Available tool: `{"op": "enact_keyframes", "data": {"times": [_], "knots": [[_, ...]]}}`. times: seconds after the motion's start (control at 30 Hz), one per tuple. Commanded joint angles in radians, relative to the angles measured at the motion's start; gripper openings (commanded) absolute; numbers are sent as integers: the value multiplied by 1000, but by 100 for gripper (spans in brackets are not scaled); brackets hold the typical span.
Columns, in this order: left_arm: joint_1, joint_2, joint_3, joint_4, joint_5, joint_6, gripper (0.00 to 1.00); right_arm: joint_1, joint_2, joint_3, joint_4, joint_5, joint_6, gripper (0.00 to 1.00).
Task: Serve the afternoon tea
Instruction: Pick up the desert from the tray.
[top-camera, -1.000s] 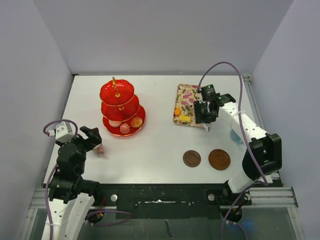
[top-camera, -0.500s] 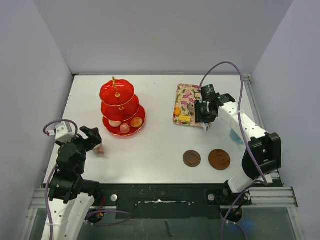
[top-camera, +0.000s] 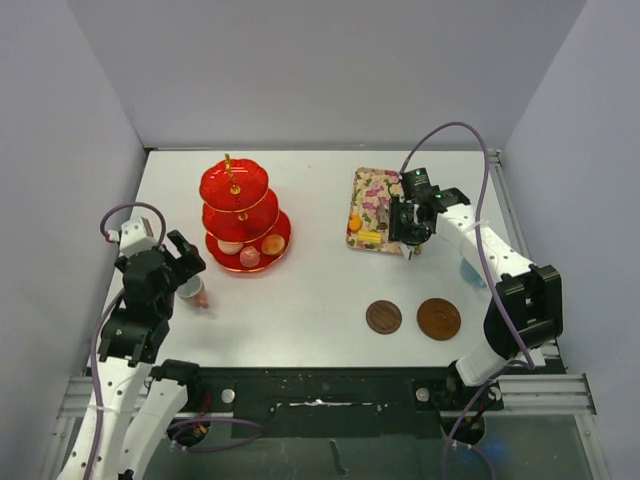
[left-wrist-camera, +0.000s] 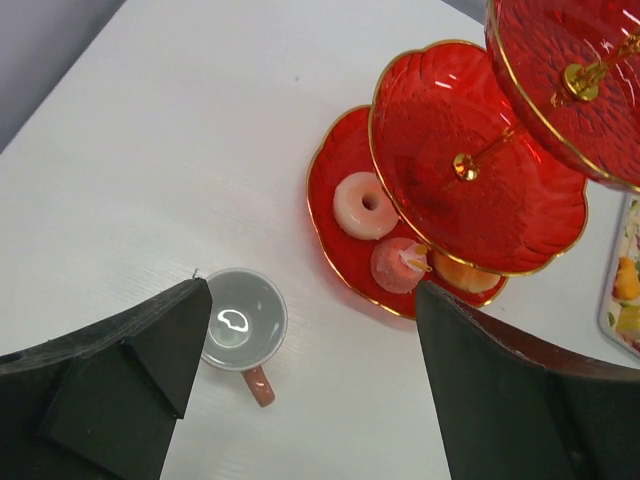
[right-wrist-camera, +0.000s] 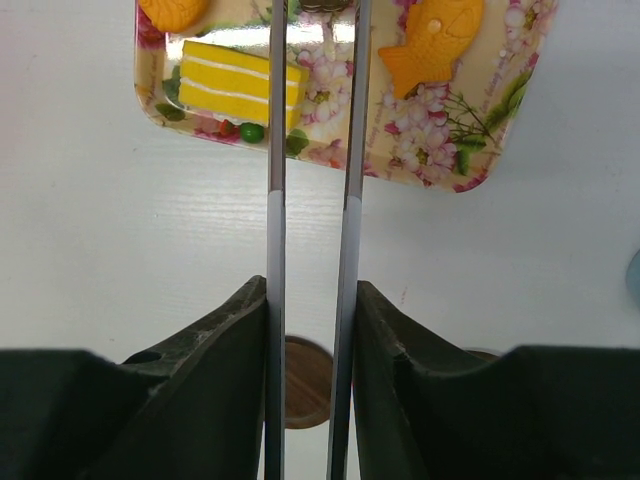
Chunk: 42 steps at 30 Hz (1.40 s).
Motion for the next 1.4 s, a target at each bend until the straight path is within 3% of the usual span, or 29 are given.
{"op": "enact_keyframes", "data": {"times": [0.0,0.2,0.37,0.63,1.37], "knots": [[-1,89,106,18,-114,53,82,-4,4,42,58,-17,1,31],[79,230,85,81,-113,83,82,-5,3,54,47,-39,-33,34],[166,164,16,164,-92,86,82,-4,12,61,32,-46,-60,35],[165,77,-2,160,-91,83,82,-3,12,76,-2,-10,-72,38],[127,57,-28,213,48,115,82,17,51,105,-30,45,-62,33]]}}
